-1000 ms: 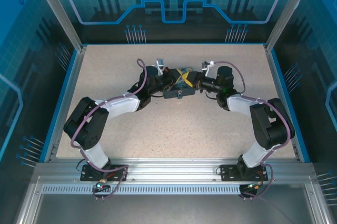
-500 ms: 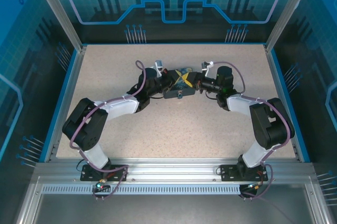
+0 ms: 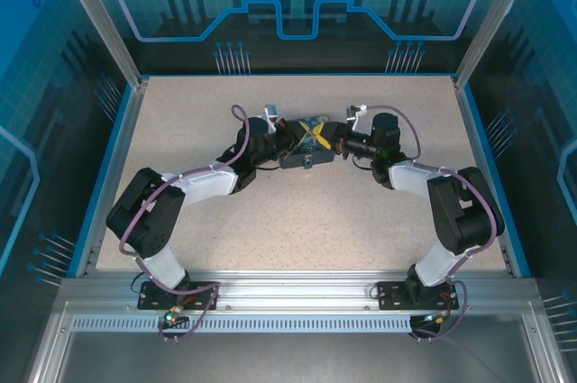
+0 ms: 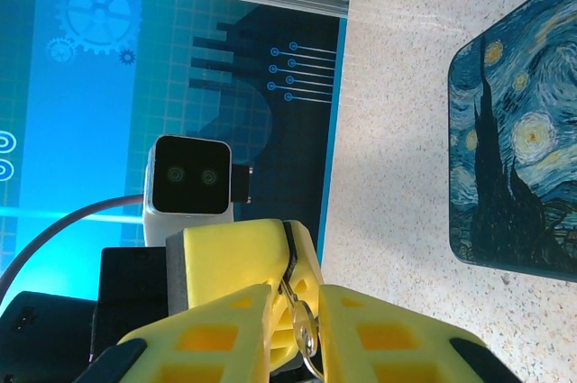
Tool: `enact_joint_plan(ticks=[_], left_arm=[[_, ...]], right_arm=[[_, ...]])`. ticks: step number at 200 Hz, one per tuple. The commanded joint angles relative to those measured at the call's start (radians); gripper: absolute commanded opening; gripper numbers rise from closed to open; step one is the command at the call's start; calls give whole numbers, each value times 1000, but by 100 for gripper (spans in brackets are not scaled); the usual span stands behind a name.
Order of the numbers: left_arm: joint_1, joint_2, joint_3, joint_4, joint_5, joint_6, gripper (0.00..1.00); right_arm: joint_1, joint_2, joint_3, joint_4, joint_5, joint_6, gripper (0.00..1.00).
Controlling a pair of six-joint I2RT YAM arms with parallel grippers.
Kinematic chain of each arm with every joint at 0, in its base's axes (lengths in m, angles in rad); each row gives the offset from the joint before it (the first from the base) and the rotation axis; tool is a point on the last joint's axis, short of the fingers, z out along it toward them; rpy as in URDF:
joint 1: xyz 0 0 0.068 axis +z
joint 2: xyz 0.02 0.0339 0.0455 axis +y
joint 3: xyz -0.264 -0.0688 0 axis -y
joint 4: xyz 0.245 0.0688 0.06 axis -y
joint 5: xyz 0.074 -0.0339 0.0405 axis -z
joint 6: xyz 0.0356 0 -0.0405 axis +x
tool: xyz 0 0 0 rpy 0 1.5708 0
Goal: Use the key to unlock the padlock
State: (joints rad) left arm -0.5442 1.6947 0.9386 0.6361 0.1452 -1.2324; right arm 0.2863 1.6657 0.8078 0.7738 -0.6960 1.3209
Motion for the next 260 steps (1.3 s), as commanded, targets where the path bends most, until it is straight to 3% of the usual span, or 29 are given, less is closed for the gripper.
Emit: enact_joint_plan(ticks=[1,171,242,260], left_arm=[[7,-24,-15,32,-27,-12,0],[4,-6,-4,37,-36,-11,0],[4,0,-6,41,-35,-13,0],[4,2,-7,43,-35,-13,0]], right_arm=[[1,18,17,31,-11,7,22],[23,32,25,61,-20,20,18],[24,47,30,67,-22,24,10],[25,49,33,67,-22,25,3]])
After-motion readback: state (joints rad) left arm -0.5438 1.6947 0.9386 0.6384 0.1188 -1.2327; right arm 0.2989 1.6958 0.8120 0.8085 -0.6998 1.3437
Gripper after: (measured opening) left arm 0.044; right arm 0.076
